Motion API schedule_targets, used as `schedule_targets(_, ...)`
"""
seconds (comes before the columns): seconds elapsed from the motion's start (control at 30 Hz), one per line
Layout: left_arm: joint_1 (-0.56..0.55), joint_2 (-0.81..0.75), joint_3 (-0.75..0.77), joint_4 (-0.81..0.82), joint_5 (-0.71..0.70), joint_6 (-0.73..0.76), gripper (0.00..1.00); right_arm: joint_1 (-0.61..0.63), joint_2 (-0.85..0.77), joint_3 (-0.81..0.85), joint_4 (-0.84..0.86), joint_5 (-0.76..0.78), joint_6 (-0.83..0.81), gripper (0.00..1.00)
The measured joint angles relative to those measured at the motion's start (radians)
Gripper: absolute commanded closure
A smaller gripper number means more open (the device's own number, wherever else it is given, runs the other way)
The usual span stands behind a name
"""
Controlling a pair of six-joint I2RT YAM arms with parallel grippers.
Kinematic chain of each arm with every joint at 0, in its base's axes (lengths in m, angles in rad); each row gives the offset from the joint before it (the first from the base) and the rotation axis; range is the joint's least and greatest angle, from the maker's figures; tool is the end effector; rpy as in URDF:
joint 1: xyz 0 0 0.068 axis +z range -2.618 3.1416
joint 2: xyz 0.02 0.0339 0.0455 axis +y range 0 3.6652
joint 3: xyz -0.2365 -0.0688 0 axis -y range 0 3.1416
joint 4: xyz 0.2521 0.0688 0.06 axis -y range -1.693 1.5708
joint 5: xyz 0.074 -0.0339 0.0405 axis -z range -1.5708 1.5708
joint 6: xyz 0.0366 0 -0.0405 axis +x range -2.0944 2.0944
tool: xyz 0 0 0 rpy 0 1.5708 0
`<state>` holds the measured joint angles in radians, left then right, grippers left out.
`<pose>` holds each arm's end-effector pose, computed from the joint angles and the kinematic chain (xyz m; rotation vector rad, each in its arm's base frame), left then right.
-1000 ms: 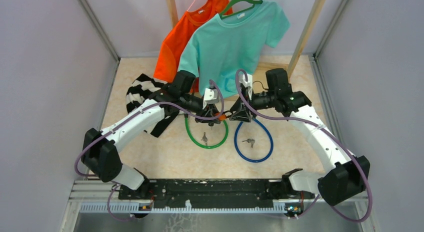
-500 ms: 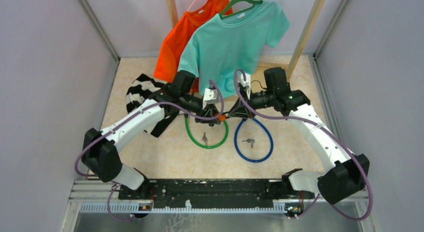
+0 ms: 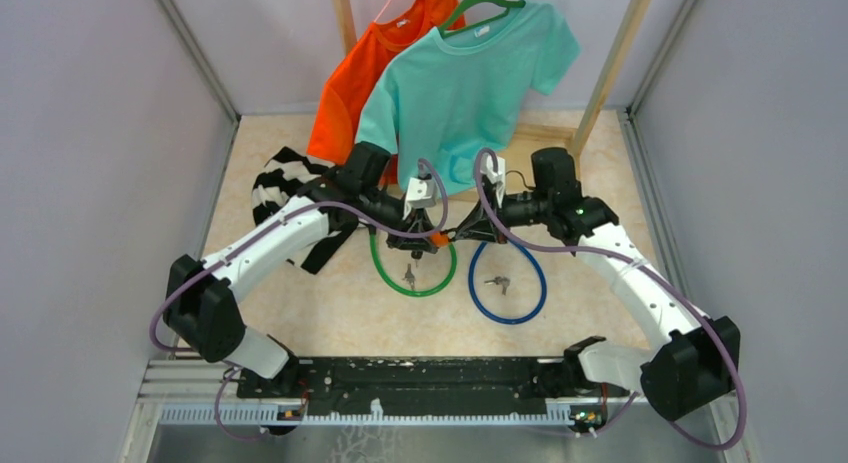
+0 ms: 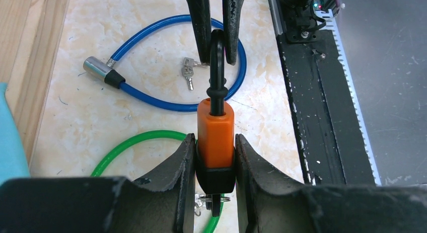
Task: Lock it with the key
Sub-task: Lock the lock.
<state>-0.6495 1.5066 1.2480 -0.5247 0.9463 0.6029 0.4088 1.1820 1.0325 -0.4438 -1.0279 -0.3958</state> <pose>0.2460 -0.2241 0.2757 1.6293 1.4729 -1.1203 0.2313 0.1343 0.3022 -1.2952 1.5567 1.1017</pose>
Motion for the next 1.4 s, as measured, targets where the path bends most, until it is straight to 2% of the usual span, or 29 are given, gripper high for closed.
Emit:
schedule_targets(0.27,0.048,0.004,0.020,0.011,0.066,-0.054,0.85,-0.059,-0.029,-0.099,0.180,-0.064,0.136,1.00)
schedule_targets(0.5,0.090,0.004,0.020,0.083,0.130,-0.166,0.93,-0.078,-0.030,-0.159,0.326,-0.092,0.253,1.00)
schedule_targets(0.6,0.101,0.004,0.020,0.103,0.154,-0.199,1.00,-0.080,-0.030,-0.171,0.365,-0.101,0.283,1.00)
schedule_targets(0.97,0.115,0.005,-0.002,0.198,0.189,-0.279,1.00,-0.089,-0.030,-0.182,0.426,-0.111,0.352,1.00)
schedule_targets(1.4,0.097,-0.009,-0.024,0.228,0.175,-0.172,1.00,-0.094,-0.021,-0.182,0.436,-0.148,0.407,1.00)
